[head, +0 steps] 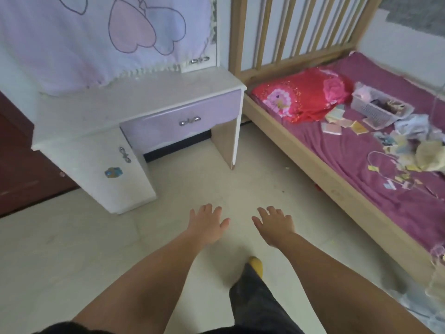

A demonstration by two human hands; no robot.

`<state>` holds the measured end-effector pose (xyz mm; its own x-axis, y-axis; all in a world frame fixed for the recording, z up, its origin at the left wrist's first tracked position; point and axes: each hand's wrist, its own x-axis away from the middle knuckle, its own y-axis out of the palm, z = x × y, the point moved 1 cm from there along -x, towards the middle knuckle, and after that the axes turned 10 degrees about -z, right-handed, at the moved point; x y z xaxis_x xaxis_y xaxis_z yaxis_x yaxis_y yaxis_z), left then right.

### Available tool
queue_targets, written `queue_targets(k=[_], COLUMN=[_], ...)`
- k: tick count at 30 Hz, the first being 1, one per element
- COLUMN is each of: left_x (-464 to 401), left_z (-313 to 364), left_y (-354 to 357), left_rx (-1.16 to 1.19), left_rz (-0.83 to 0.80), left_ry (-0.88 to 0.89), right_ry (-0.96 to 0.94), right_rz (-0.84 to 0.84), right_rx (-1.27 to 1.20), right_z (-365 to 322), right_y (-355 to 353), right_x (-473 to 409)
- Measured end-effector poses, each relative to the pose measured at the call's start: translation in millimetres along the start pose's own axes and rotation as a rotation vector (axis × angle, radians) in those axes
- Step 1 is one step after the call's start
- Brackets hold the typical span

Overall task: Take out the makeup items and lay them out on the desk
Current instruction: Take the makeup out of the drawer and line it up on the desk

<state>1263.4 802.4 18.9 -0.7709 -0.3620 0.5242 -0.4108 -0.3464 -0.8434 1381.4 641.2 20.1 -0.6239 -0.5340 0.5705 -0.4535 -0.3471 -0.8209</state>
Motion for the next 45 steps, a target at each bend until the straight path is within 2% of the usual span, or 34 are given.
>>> queue_targets(k=[7, 11, 18, 25, 28, 31, 35, 40, 45], left_x=[-130.9, -184.5, -276.6, -352.7, -380.0, -406.4, -438.1, -460.4, -460.4], left_z=[9.9, -3.4, -75.0, -152.7, -173.4, -189.3, -205.6, -212.3, -210.2], left_y=[-84.7, -119.6, -164.3, -207.2, -218.1, -225.5, -228.6, -219.0, -215.2], left_rx=[0.104, 0.162, 0.259, 0.535, 0.679, 0.957, 1.329, 1.763, 2.004], left_rz=[0.013, -0.025, -0.07, -0.139, -0.157, -0.134, -0.122, -0.02, 0.076], left_ry=[-0.121, -0.163, -0.298, -0.454, -0.502, -0.582, -0.742, -0.885, -0.9], right_ry=[-0.095, -0.162, -0.279, -0.356, -0.307, -0.34, -0.237, -0.019, 0.057], right_rz=[-0.002, -0.025, -0.048, -0.127, -0.23, -0.342, -0.444, -0.59, -0.608], right_rx=[0.086, 0.13, 0.175, 0.131, 0.007, -0.04, -0.271, -0.8, -0.906], right_z=[37.2, 34.3, -17.5, -87.1, -111.7, -139.6, -169.7, -194.3, -194.1], right_y=[-125.1, -168.9, -224.6, -271.3, -280.9, -281.6, -276.6, -268.3, -265.4], right_x=[-148.7, -217.7, -339.8, -438.7, -472.8, -502.3, -536.7, -556.3, -554.9])
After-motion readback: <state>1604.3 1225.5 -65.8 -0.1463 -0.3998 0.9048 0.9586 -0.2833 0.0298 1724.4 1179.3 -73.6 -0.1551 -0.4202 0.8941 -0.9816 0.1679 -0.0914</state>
